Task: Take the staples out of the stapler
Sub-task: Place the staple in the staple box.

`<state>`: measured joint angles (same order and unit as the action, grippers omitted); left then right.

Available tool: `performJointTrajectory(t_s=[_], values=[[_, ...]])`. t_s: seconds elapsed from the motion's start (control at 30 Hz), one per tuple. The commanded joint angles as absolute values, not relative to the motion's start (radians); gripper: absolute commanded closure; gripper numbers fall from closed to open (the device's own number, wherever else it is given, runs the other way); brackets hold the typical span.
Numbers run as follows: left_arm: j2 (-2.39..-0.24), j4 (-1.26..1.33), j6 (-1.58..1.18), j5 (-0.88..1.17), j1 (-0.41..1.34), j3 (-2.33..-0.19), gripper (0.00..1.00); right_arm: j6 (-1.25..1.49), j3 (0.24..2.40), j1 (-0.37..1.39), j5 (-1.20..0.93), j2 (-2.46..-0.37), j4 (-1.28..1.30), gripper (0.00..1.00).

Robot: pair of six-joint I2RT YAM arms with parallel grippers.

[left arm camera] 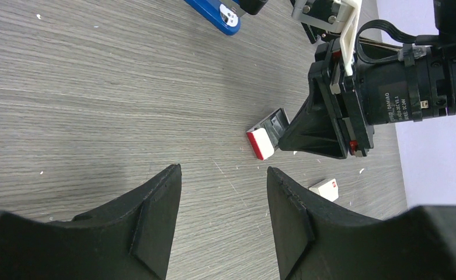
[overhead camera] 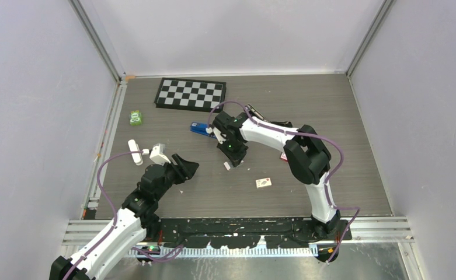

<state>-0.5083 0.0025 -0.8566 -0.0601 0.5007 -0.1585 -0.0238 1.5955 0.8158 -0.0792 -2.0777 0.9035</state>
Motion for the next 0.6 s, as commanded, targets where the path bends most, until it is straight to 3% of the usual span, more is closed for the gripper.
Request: performJointTrajectory(t_s=[0.0, 0.57], values=[[-0.506, 0.040, -0.856, -0.064, 0.495, -0.160, 0.43, -0.003, 1.620, 0.808, -0.111, -2.009, 0.883, 0.79], [-0.496, 0.035, -0.859, -0.064, 0.495, -0.153, 0.43, 0.030, 1.606, 0.785, -0.135, -2.040, 0.866, 0.77]])
